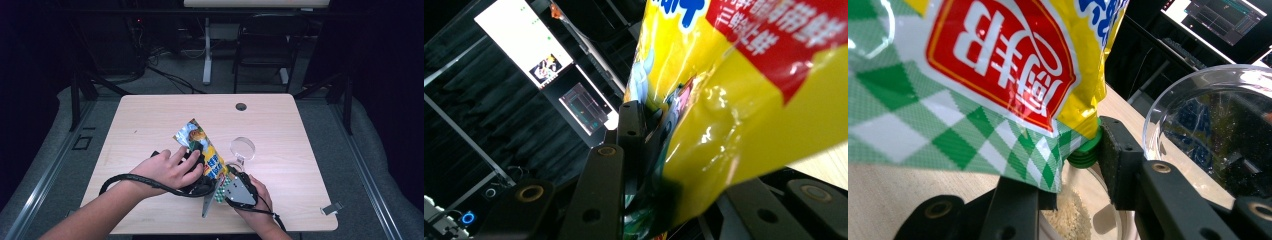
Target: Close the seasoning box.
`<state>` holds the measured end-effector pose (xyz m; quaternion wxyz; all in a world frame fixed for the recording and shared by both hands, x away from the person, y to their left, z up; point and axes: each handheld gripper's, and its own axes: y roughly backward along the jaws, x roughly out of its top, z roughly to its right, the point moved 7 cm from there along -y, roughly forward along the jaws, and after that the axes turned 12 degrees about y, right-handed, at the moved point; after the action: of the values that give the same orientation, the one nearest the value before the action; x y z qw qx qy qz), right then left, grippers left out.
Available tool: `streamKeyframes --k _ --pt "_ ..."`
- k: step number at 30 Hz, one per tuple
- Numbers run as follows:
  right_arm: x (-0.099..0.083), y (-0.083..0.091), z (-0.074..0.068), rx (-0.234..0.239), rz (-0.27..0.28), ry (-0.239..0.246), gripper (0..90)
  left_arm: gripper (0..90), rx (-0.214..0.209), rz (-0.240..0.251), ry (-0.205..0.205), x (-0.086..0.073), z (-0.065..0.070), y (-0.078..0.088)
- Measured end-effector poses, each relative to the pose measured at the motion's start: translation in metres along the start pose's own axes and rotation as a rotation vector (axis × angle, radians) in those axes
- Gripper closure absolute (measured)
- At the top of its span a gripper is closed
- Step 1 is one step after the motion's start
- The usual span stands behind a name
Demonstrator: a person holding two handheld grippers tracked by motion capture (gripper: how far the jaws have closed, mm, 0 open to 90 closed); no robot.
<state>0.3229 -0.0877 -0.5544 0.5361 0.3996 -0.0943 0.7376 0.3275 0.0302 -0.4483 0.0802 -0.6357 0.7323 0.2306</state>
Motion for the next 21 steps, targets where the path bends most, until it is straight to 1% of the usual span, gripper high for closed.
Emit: streamKeyframes --k 10,17,18,20,21 --pt "0.0002 -0.0005 -0.0002 0.001 0.003 -0.001 70.6 79.1 0.003 -0.005 -0.008 0.0003 -0.0007 0.0006" --pt "0.0 -0.0006 -0.0001 -0.002 0.001 0.0 70.5 79.1 0.006 -0.002 -0.007 0.0008 -0.0008 0.0006" --pt "0.0 -0.0005 -0.0001 -0.002 0.0 0.001 70.5 79.1 0.009 -0.002 -0.014 0.001 -0.0011 0.0009" --pt "0.0001 -0.0007 -0.0005 0.001 0.002 -0.001 70.6 79.1 0.005 0.0 -0.007 0.0008 -0.0003 0.0006" --pt "0.0001 -0.0007 -0.0005 0.001 0.002 0.0 70.6 79.1 0.009 -0.001 -0.014 0.001 -0.0008 0.0008"
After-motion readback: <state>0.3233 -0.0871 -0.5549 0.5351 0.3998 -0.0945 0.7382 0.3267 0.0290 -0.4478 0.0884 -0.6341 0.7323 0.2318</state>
